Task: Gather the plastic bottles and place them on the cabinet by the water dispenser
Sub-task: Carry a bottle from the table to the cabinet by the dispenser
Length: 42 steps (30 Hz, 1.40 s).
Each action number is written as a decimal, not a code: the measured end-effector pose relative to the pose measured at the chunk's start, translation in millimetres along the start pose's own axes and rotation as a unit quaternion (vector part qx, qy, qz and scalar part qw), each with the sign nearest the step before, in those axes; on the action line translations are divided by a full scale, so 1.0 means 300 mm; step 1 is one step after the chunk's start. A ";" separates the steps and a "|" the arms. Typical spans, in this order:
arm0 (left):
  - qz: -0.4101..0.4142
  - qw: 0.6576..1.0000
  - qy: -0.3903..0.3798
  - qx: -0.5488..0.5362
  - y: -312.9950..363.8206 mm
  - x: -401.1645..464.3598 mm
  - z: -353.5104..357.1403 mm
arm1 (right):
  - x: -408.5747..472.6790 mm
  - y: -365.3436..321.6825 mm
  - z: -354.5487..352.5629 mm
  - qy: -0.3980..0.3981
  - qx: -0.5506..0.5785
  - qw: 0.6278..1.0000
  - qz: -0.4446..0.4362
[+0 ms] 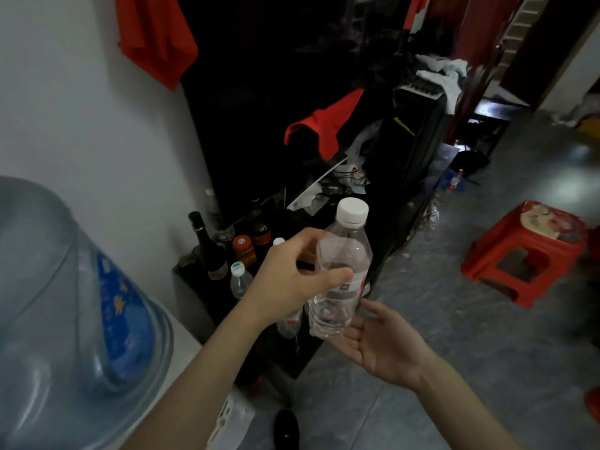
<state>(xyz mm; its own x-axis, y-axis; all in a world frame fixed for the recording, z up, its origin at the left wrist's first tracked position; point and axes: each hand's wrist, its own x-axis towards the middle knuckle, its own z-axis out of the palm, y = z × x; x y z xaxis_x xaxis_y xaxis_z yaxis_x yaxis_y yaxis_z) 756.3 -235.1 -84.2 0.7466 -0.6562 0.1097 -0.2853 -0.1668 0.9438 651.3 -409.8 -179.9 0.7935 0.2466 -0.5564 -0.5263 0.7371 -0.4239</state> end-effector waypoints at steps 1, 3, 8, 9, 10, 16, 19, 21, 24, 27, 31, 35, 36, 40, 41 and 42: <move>0.006 1.000 -0.006 0.007 0.002 0.054 -0.011 | 0.016 -0.043 -0.004 0.009 0.000 1.000 -0.006; 0.023 0.999 -0.024 0.017 0.011 0.158 -0.034 | 0.042 -0.137 -0.006 0.026 -0.002 0.999 -0.021; 0.057 0.995 -0.072 0.042 0.012 0.387 -0.091 | 0.118 -0.346 0.035 0.077 -0.059 0.992 -0.077; 0.061 0.993 -0.085 0.052 0.010 0.426 -0.103 | 0.139 -0.379 0.040 0.086 -0.068 0.990 -0.086; 0.062 0.992 -0.093 0.057 0.005 0.464 -0.115 | 0.162 -0.410 0.044 0.097 -0.073 0.988 -0.090; 0.045 0.994 -0.079 0.054 -0.094 0.612 -0.179 | 0.332 -0.544 0.041 0.127 -0.074 0.987 -0.070; 0.025 0.993 -0.058 0.098 -0.178 0.671 -0.212 | 0.459 -0.579 0.027 0.145 -0.084 0.985 -0.049; 0.001 0.993 -0.053 0.103 -0.245 0.704 -0.227 | 0.549 -0.590 0.006 0.154 -0.082 0.984 -0.035; -0.040 0.995 -0.048 0.084 -0.355 0.741 -0.239 | 0.680 -0.594 -0.041 0.160 -0.070 0.985 -0.010; -0.078 0.991 -0.064 0.087 -0.477 0.779 -0.250 | 0.813 -0.574 -0.116 0.175 -0.050 0.983 0.019; -0.106 0.980 -0.113 0.123 -0.614 0.836 -0.244 | 0.963 -0.532 -0.221 0.192 -0.016 0.980 0.039; -0.120 0.967 -0.156 0.160 -0.722 0.900 -0.214 | 1.082 -0.516 -0.298 0.204 -0.018 0.977 0.051; -0.123 0.964 -0.166 0.166 -0.745 0.913 -0.207 | 1.108 -0.515 -0.318 0.210 -0.018 0.976 0.055; -0.144 0.943 -0.226 0.199 -0.832 0.957 -0.185 | 1.194 -0.499 -0.393 0.235 -0.050 0.966 0.099; -0.146 0.937 -0.241 0.205 -0.849 0.967 -0.180 | 1.206 -0.492 -0.409 0.241 -0.063 0.962 0.108; -0.148 0.933 -0.256 0.207 -0.864 0.978 -0.175 | 1.214 -0.486 -0.423 0.248 -0.072 0.960 0.112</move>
<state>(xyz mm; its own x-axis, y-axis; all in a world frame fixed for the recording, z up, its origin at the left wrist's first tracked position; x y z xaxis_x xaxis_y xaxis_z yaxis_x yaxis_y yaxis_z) 1080.7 -345.7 -280.4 0.4758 -0.7834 -0.4000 -0.3982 -0.5973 0.6961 978.4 -507.4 -411.5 0.4315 0.0319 -0.9015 -0.7319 0.5966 -0.3293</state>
